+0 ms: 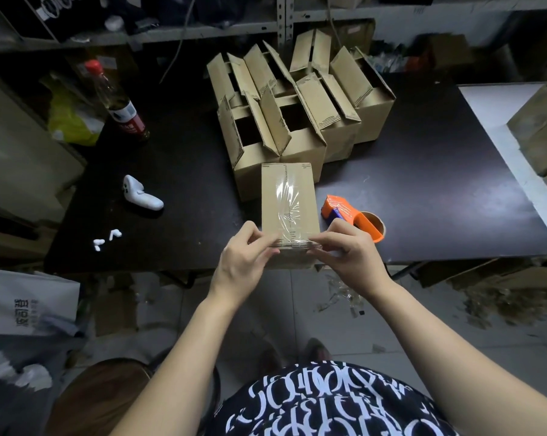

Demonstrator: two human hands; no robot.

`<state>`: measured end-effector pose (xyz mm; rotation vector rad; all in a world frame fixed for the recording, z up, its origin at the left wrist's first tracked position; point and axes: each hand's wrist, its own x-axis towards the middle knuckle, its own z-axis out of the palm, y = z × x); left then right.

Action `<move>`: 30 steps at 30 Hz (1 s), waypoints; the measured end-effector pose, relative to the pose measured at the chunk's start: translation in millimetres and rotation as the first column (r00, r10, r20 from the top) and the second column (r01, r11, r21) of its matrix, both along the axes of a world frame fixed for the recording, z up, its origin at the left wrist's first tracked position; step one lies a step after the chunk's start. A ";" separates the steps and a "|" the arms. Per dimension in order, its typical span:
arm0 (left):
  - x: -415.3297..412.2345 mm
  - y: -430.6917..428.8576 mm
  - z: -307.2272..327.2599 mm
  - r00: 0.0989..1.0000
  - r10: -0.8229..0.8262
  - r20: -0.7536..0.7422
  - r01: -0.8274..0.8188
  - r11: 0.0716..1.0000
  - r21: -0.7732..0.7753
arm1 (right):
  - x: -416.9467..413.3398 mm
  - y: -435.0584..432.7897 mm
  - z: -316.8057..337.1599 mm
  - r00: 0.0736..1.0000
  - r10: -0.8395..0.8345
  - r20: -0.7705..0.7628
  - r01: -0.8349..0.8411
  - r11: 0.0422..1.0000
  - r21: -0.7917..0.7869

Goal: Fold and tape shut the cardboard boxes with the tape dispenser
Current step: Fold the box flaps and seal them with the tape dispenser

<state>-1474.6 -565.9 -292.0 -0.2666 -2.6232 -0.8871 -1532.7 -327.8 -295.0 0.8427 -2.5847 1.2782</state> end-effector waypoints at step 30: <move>-91.7 1.9 39.5 0.857 0.265 0.442 -0.315 0.948 0.043 | 29.8 8.6 24.6 0.762 -0.329 0.558 0.444 0.892 -0.082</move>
